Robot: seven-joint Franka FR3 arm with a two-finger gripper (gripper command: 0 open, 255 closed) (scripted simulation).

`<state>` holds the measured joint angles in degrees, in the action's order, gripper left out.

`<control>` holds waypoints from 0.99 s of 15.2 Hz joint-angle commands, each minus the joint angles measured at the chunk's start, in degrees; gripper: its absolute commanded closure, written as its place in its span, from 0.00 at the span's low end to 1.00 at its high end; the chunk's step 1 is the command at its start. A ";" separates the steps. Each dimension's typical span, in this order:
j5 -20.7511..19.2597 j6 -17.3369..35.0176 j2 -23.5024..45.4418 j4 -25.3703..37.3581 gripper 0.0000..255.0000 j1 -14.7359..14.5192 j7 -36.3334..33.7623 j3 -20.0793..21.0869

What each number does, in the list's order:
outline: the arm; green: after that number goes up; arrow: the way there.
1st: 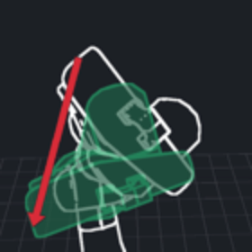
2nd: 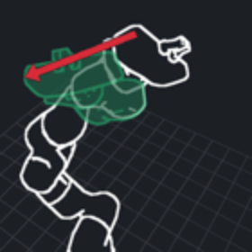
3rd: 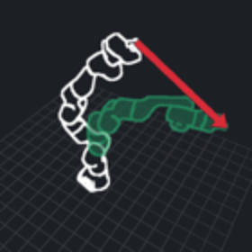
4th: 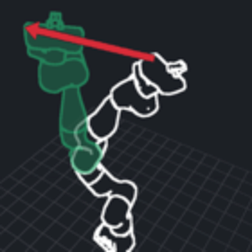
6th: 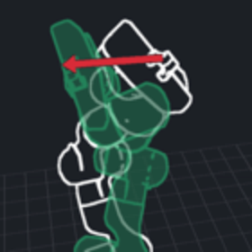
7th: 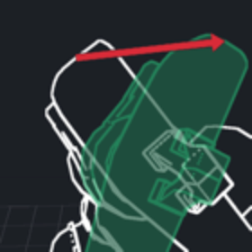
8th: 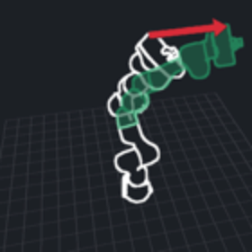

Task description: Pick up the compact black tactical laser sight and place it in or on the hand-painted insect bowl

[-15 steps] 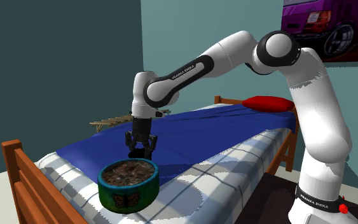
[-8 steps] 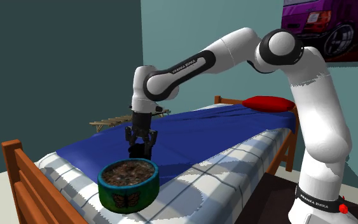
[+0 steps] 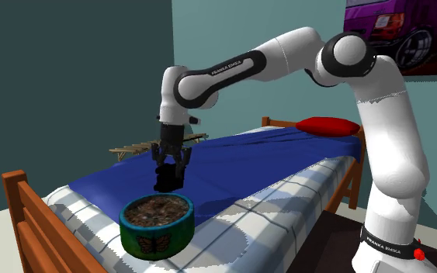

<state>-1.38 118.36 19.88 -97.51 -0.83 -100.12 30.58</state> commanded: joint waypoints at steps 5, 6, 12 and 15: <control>0.60 -4.15 -1.24 3.06 1.00 0.16 0.00 0.30; 0.67 -4.86 -1.40 3.63 1.00 0.16 -0.03 0.34; 0.97 -9.20 -2.10 7.38 1.00 0.10 -0.26 0.55; 1.02 -11.43 -2.25 9.50 1.00 0.00 -0.43 0.63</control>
<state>-0.44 107.83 17.81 -88.76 -0.85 -100.55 31.17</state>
